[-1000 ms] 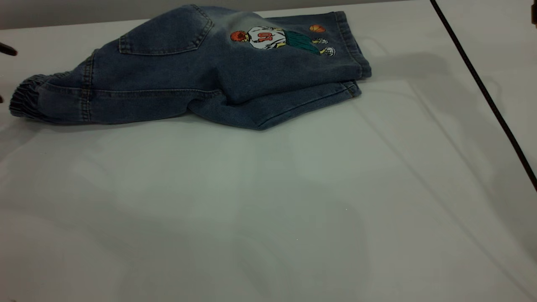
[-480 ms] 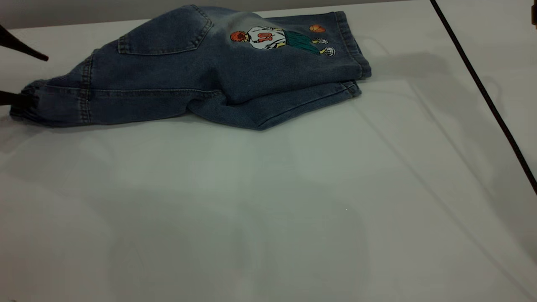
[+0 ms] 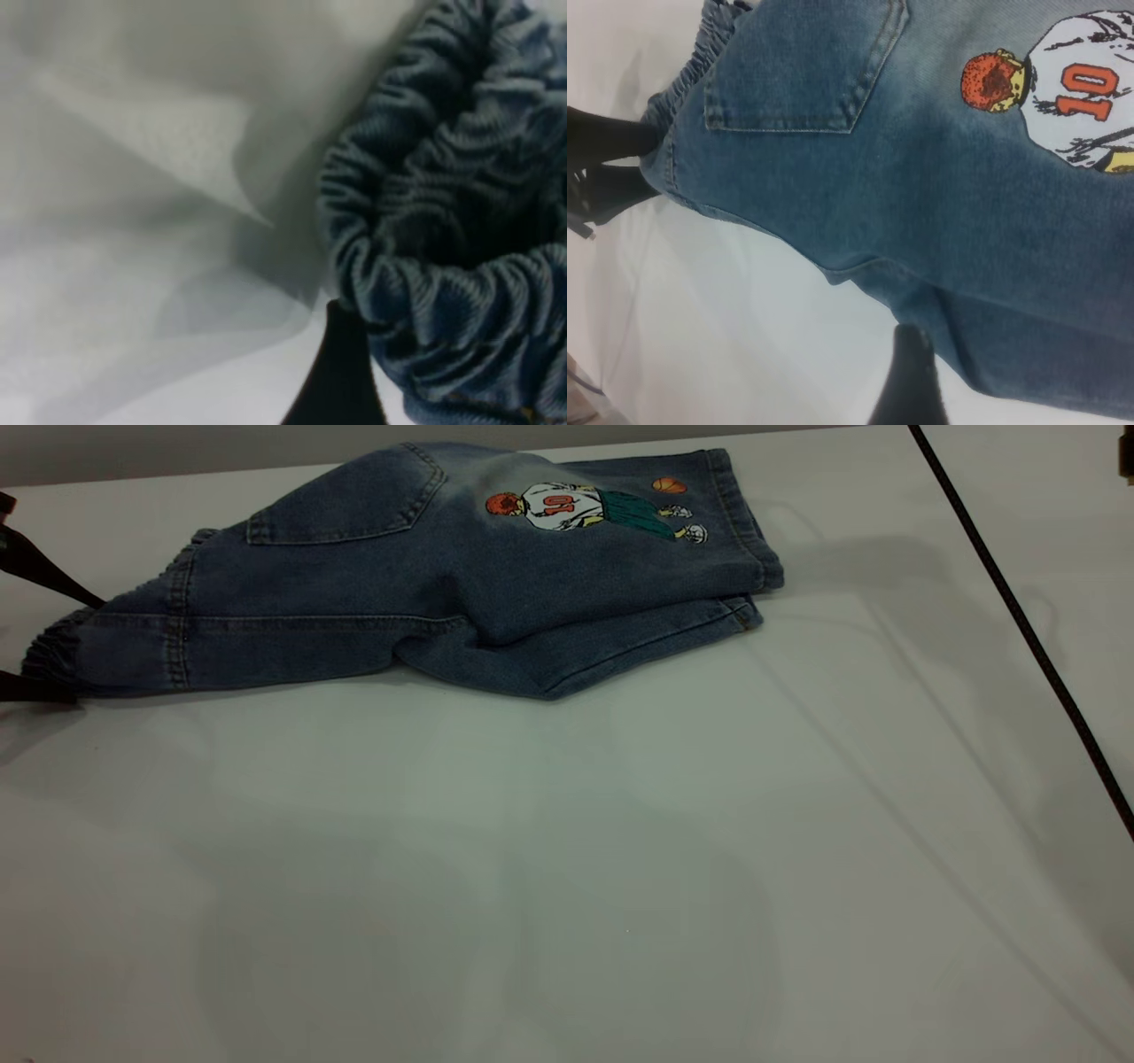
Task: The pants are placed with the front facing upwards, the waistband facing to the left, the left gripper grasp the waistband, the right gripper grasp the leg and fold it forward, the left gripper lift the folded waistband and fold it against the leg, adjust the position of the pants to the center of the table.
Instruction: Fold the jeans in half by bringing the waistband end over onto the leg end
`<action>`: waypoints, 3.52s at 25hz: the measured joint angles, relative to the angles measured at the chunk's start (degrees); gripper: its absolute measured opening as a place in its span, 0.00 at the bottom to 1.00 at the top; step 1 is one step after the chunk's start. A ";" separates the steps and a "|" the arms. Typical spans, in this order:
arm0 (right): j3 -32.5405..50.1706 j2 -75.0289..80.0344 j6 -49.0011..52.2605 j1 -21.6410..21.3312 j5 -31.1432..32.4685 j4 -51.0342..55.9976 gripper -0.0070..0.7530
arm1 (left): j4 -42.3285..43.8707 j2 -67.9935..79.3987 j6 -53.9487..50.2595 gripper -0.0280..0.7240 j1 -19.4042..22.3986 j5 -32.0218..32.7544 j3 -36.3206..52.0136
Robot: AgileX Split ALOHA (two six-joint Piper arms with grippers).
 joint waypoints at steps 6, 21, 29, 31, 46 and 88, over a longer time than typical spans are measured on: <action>0.00 0.00 0.00 0.00 0.00 0.00 0.66 | -1.23 0.00 0.05 0.78 -1.71 -4.30 0.00; 0.00 0.00 -0.99 2.53 -0.21 0.48 0.66 | -2.45 -1.83 5.75 0.26 -4.20 -8.89 0.00; 0.00 0.05 -1.46 5.53 -1.73 2.27 0.66 | 1.29 -11.59 8.16 0.26 -5.34 -8.56 0.00; 0.00 0.25 -1.46 6.76 -2.47 2.95 0.66 | 4.07 -14.60 8.16 0.26 -6.42 -8.56 0.00; 0.00 7.36 -3.93 16.41 -10.02 11.10 0.66 | 11.91 -30.94 7.75 0.26 -20.42 -6.70 0.06; -4.57 10.82 -0.99 14.02 -4.56 -3.21 0.65 | 21.09 -40.47 3.37 0.26 -26.31 -3.67 0.06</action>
